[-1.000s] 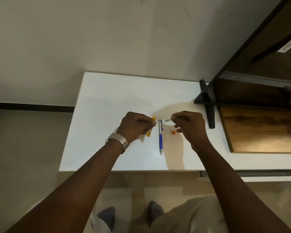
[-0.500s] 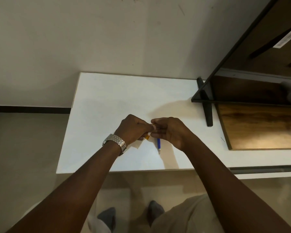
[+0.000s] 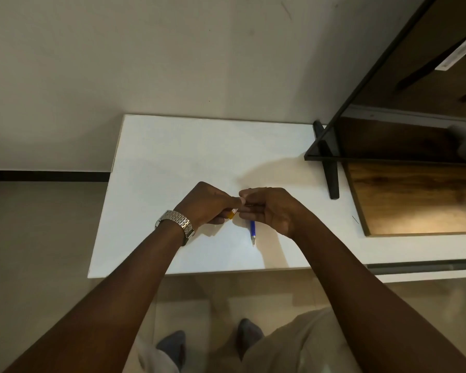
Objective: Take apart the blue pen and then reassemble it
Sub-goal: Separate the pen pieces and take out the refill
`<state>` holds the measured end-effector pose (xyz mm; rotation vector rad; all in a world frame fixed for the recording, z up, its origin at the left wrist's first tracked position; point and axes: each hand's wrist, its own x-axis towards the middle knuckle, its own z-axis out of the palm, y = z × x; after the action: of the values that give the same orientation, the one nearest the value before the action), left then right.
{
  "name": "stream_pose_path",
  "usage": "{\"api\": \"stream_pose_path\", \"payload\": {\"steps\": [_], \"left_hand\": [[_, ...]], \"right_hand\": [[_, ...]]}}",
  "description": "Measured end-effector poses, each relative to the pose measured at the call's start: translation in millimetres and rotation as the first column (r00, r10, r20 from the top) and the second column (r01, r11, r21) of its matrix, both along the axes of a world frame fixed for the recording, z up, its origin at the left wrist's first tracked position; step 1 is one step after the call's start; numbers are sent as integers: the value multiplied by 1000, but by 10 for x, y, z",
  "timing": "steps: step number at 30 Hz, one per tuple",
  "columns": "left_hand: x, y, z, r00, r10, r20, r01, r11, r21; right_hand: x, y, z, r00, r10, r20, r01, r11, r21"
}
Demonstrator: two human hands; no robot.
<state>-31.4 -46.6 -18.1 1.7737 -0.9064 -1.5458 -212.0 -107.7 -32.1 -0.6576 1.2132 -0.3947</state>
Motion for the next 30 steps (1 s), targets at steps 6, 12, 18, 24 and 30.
{"api": "stream_pose_path", "payload": {"steps": [6,12,18,24,30], "left_hand": [[24,-5,-1,1000,-15,4,15,1000,15],[83,13,-46,988,-80,133,80,997,4],[143,69,-133,952,-113,284,130,991,-40],[179,74,-180,934,-51,354,85,993,-80],[214,52,-222,937,-26,348,50,997,-58]], "right_hand": [[-35,-25,-11,999,-47,15,47,998,-37],[-157,-131,31,970,-241,-15,234,956,-176],[-356,-209,51,956,-274,-109,226,917,-329],[-335,-197,60,960,-202,-194,113,913,-392],[-311,-181,91,962,-176,-209,81,914,-398]]}}
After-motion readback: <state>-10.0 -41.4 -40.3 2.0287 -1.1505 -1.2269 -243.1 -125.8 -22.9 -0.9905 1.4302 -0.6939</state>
